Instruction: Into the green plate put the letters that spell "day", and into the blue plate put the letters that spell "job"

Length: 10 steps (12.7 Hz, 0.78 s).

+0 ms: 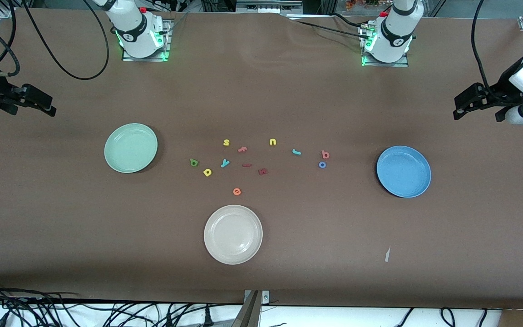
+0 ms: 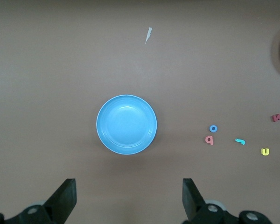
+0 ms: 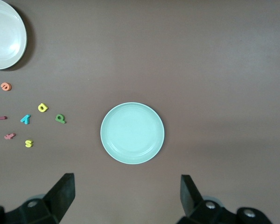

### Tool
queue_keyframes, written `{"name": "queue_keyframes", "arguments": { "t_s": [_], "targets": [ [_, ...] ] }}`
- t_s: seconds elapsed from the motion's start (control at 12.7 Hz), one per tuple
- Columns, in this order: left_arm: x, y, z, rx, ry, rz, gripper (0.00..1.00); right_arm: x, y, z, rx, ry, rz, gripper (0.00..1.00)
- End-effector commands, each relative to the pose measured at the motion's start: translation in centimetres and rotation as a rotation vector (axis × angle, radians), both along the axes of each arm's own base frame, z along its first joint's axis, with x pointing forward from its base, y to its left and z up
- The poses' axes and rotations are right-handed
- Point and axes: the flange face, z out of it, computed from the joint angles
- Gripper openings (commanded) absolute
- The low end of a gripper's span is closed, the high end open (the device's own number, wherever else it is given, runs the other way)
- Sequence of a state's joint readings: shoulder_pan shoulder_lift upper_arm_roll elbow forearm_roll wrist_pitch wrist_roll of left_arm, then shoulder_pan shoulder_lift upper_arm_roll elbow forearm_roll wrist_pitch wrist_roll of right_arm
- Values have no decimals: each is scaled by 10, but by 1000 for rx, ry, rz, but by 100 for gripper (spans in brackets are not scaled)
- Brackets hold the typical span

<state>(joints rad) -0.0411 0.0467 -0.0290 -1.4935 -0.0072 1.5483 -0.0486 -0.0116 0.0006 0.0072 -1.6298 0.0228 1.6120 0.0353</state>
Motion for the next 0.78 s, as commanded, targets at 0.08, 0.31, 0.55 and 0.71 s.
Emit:
{"name": "queue_keyframes", "arguments": {
  "t_s": [0.08,0.31,0.55,0.71],
  "targets": [
    [2,1,6,17,1,5,100,-3,-1,3,-12,-6,13,100],
    [2,0,5,17,4,4,100,-4,-1,3,-10,0,13,100],
    [2,0,5,17,4,4,100,-4,-1,2,-10,1,13,100],
    [2,-1,5,19,4,-1,100,-4,-1,2,-10,3,14,100]
  ]
}}
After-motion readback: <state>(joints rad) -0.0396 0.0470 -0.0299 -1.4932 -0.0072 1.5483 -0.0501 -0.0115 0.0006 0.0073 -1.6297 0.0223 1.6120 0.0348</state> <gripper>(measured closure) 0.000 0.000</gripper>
